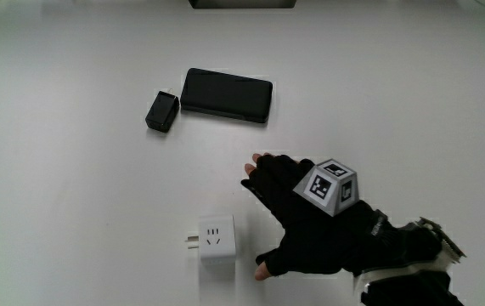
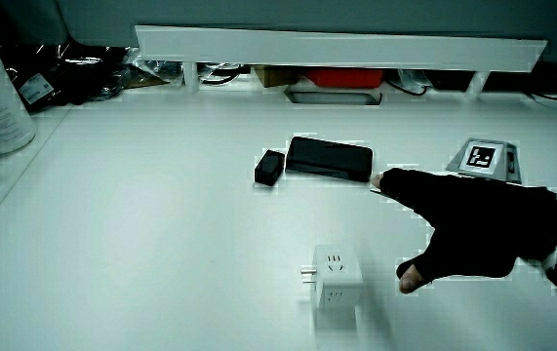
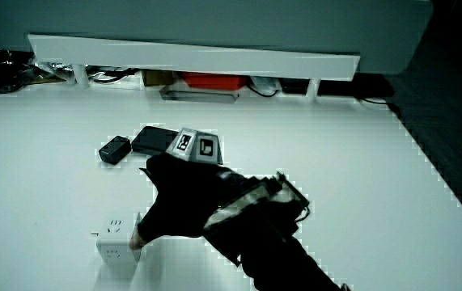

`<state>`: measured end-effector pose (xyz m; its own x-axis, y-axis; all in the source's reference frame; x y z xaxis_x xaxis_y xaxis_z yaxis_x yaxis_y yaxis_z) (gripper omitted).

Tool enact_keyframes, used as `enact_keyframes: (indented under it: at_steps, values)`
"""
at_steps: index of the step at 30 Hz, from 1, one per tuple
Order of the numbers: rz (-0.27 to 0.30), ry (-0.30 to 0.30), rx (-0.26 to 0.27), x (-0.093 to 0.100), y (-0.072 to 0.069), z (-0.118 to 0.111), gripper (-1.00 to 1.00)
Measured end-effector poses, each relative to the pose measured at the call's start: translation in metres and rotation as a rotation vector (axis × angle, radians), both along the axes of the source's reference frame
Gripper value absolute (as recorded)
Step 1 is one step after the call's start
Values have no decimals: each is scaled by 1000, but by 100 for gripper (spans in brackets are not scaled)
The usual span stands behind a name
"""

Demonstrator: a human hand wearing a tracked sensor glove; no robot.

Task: Pick socket

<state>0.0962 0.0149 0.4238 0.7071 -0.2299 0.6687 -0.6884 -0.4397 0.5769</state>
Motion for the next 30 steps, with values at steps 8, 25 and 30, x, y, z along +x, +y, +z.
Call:
enact_keyframes:
  at_steps: [8,25,30]
  values:
    - [-26,6,-49,-20,2,21,0]
    - [-67,39,-105,-55,10,61,0]
    - [-72,45,-120,-62,13,69,0]
